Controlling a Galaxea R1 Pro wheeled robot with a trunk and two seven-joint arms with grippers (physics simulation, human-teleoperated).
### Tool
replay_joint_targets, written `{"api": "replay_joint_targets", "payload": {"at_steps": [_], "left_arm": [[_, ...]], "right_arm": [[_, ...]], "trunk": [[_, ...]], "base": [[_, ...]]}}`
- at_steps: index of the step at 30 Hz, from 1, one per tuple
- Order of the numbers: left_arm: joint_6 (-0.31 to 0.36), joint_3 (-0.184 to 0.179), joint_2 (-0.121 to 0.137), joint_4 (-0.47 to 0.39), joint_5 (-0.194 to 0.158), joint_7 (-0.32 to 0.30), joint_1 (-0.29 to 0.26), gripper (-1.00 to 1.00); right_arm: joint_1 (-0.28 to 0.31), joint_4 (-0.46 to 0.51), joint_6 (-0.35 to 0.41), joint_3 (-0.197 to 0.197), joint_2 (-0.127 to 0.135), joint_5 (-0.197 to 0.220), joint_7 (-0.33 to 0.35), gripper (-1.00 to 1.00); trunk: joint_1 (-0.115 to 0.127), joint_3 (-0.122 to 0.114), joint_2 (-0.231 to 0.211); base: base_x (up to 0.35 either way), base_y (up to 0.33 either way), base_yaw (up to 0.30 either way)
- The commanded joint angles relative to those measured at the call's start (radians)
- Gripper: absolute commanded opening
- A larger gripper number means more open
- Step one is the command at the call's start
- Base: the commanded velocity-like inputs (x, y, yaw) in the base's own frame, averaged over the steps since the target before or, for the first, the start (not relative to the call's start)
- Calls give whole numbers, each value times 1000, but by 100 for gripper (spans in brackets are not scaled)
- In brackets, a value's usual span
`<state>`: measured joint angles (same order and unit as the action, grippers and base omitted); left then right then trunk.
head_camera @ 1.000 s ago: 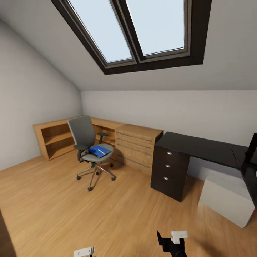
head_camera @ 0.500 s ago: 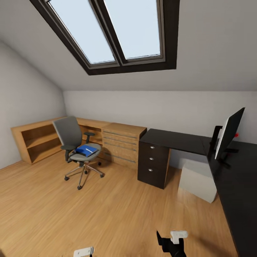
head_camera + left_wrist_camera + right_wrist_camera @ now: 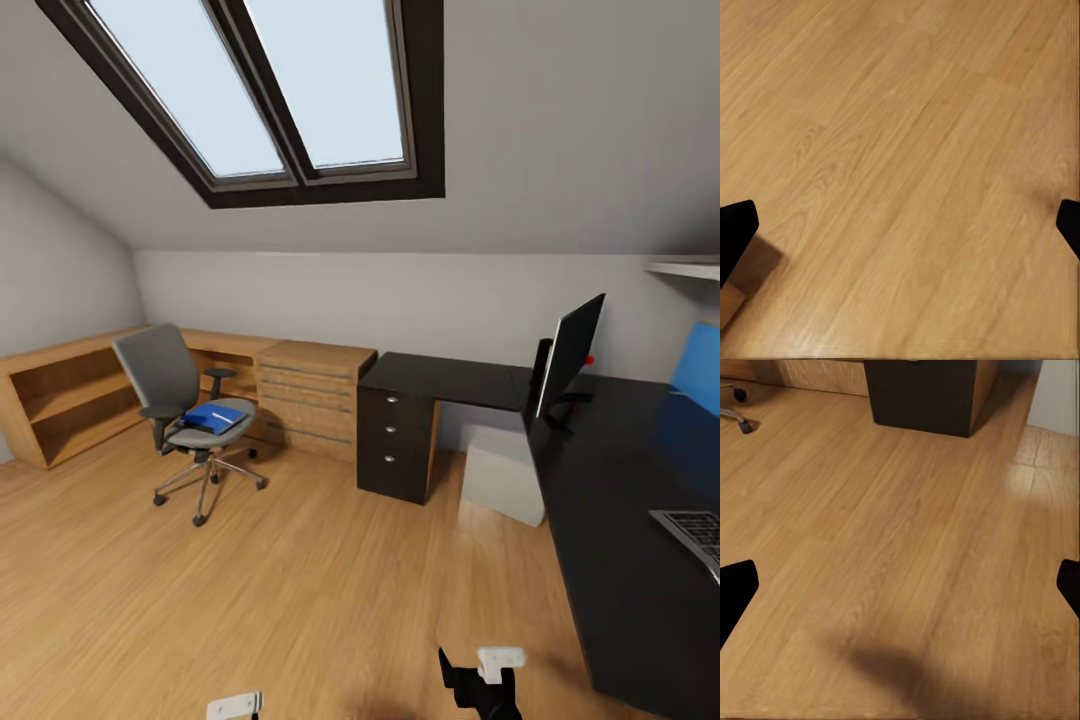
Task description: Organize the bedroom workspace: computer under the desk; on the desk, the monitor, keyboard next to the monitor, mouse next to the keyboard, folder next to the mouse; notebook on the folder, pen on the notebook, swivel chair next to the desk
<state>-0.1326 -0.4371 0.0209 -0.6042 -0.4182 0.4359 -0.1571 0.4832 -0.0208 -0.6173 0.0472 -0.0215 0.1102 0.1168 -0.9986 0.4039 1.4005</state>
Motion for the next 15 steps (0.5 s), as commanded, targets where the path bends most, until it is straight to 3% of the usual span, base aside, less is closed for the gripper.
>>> {"api": "replay_joint_targets", "payload": {"at_steps": [1, 6, 15], "left_arm": [[-5, -8, 1, 0, -10, 7, -1, 100], [-5, -9, 1, 0, -11, 9, -1, 100], [-5, -16, -1, 37, -8, 3, -1, 100]], "right_arm": [[1, -2, -4, 4, 0, 11, 6, 100], [1, -2, -3, 4, 1, 11, -3, 100], [2, -2, -3, 3, 4, 11, -16, 100]], "trunk": [[4, -1, -7], [23, -10, -42], [23, -1, -42]], "base": [[-109, 3, -201], [-37, 1, -200], [-4, 0, -236]]}}
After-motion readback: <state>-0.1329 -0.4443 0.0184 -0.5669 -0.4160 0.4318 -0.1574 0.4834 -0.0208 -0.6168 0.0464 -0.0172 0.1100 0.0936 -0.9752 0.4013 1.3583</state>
